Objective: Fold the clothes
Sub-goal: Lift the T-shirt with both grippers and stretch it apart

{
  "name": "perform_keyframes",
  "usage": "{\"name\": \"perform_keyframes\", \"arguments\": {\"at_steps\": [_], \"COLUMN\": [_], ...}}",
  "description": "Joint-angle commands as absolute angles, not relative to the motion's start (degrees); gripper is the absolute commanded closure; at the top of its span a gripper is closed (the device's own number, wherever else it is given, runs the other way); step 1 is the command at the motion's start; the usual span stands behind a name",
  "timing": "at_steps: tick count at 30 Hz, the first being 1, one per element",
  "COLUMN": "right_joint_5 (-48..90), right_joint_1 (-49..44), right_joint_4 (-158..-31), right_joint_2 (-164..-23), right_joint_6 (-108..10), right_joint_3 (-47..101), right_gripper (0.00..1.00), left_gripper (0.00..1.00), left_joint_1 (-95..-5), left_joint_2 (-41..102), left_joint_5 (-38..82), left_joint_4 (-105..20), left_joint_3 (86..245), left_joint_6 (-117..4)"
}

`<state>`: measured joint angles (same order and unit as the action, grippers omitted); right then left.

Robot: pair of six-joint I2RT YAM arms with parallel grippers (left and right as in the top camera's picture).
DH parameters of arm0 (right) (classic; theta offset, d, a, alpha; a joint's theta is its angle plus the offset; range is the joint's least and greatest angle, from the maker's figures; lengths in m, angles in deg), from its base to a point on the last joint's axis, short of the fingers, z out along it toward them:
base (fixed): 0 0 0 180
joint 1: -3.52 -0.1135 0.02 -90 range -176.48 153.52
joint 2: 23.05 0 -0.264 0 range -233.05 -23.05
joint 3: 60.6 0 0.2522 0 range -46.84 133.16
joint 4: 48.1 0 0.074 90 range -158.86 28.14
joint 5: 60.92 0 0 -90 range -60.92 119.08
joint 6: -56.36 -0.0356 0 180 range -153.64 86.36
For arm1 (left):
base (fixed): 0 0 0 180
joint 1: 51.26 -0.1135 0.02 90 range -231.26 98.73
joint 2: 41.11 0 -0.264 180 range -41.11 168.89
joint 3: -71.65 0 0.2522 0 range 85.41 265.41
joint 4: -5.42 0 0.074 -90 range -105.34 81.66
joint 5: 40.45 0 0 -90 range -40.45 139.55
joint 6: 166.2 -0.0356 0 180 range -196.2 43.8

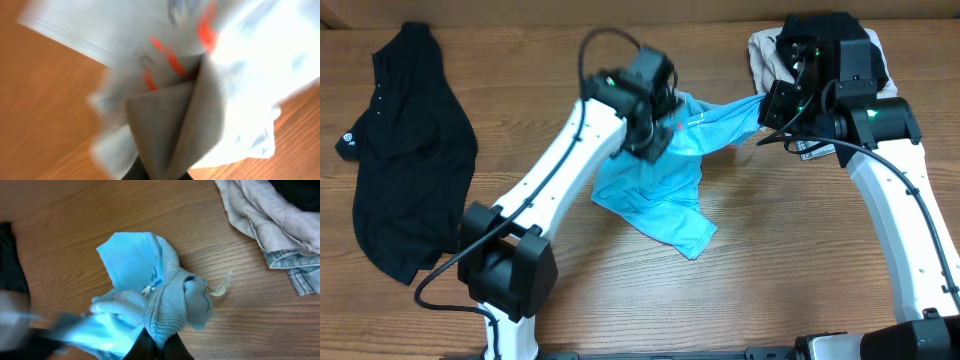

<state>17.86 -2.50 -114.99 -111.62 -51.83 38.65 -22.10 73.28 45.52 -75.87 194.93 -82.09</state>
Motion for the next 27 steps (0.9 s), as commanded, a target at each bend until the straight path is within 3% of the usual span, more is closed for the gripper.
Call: {"name": "perform_keyframes", "arguments": {"at_steps": [1, 14, 27], "right_joint_5": [19.30, 19.19, 18.71], "right_joint_1": [-1.94, 3.40, 3.48], "right_joint_4": [-115.14, -120.15, -122.46], "right_joint_2": [-111.32, -103.64, -87.40], "right_joint_6": [-51.61, -52.66, -52.95], "right_joint_3": [39.05, 45.87, 46.24], "right_gripper": [0.96, 0.96, 0.96], "left_gripper": [0.96, 0.96, 0.96], "left_joint_1": [-23.28, -28.02, -35.36], "left_joint_2": [72.01, 71.72, 61.06], "left_joint_5": [53.89, 78.30, 82.00], "left_joint_4": [-80.70, -93.35, -92.89], "left_joint_3": [206.88, 236.76, 252.80], "left_joint_6": [-80.91, -78.46, -78.64]}}
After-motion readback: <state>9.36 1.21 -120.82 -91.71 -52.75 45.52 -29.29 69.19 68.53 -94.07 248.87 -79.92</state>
